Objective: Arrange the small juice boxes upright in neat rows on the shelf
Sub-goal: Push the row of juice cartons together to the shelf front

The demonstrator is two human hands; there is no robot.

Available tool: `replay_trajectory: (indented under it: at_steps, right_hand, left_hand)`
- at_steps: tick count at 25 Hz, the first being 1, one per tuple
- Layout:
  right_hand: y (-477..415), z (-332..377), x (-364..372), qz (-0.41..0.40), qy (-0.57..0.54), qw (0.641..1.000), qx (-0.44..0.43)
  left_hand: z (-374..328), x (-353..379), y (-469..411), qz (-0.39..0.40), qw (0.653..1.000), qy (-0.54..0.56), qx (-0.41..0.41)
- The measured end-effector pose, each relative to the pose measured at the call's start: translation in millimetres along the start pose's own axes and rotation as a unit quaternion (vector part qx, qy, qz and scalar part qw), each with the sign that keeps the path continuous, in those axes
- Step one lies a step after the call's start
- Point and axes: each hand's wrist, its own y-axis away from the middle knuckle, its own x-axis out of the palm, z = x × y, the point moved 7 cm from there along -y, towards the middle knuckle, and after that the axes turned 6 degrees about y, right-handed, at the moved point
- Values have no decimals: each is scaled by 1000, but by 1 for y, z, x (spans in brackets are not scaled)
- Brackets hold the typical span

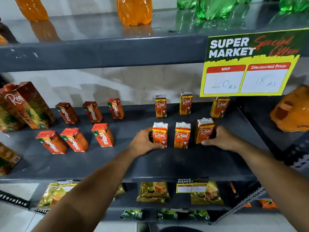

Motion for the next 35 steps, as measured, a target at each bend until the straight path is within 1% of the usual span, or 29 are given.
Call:
replay_trajectory:
  at_steps: [3,6,8,11,14,18,23,28,30,33,35]
  right_hand:
    - [-3,6,7,11,-4,1000,-3]
    - [-6,7,18,15,25,1000,9]
    - [-9,8,25,16,45,999,5]
    - [-10,2,36,0,19,1000,11]
    - [-5,0,40,-20,2,1000,22]
    - [4,-3,41,-22,-21,999,16]
    - [39,-11,40,3,-48,999,-21]
    - [70,-29,34,9,6,999,-34]
    - [73,-32,32,3,8,1000,-30]
    - [74,-26,30,-3,30,998,-46]
    - [73,-25,29,-4,26,998,-52]
  left_hand:
    - [-5,11,-6,24,1000,-10,12]
    - [-3,21,-12,35,999,-32,11]
    - [-3,26,-16,25,998,-54,11]
    - [-5,34,-15,-5,998,-70,10]
    - [-3,39,-13,-25,999,-43,-4]
    - [-5,46,-5,-41,998,-24,-32]
    - [-14,72,23,-16,999,-14,-39]
    - [-18,97,47,-54,996,-39,-63]
    - [-23,99,51,-48,996,-27,-68]
    - [-28,99,58,-65,995,-39,-59]
    - [-25,98,58,-75,994,-44,-63]
